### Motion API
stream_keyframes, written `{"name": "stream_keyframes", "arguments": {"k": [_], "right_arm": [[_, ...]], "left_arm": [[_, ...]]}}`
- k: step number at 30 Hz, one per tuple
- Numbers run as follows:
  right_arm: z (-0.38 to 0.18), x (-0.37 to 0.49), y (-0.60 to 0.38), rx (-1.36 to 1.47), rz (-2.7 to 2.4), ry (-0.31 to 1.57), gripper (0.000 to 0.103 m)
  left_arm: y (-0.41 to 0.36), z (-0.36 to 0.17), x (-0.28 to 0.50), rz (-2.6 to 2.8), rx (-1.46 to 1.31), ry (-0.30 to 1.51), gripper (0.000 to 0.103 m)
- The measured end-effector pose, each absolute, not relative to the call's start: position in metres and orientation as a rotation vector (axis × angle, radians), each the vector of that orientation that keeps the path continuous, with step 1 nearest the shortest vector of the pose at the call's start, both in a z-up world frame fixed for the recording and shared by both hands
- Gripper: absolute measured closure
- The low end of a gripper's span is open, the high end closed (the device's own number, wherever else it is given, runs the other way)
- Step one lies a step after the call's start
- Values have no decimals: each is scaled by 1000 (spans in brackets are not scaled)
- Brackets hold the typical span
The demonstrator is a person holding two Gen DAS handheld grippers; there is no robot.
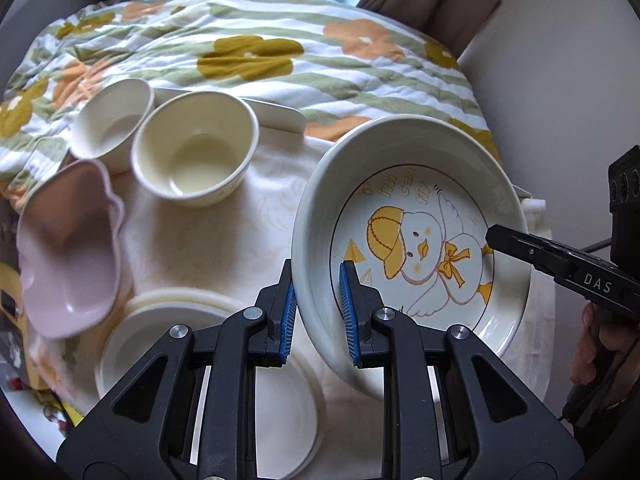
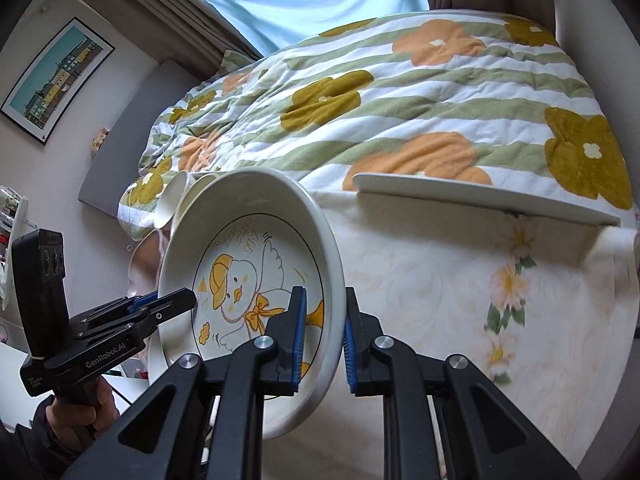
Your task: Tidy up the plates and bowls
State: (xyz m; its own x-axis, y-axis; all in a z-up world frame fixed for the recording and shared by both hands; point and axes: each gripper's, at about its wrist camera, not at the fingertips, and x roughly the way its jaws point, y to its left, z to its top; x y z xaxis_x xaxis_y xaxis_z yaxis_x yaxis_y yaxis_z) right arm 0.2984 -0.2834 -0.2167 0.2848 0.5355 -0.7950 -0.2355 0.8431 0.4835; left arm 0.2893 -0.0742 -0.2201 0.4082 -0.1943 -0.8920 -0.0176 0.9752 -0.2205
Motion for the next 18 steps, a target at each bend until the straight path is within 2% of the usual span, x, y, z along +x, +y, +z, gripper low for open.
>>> {"name": "stream_keyframes", "arguments": {"k": [11, 18], "right_arm": [[-226, 231, -221, 308, 635, 1205, 88], [-230, 206, -191, 299, 624, 1204, 88]], "left_arm": [[-2, -212, 199, 1, -272, 1152, 85], [27, -220, 176, -1, -279, 1170, 85]]}}
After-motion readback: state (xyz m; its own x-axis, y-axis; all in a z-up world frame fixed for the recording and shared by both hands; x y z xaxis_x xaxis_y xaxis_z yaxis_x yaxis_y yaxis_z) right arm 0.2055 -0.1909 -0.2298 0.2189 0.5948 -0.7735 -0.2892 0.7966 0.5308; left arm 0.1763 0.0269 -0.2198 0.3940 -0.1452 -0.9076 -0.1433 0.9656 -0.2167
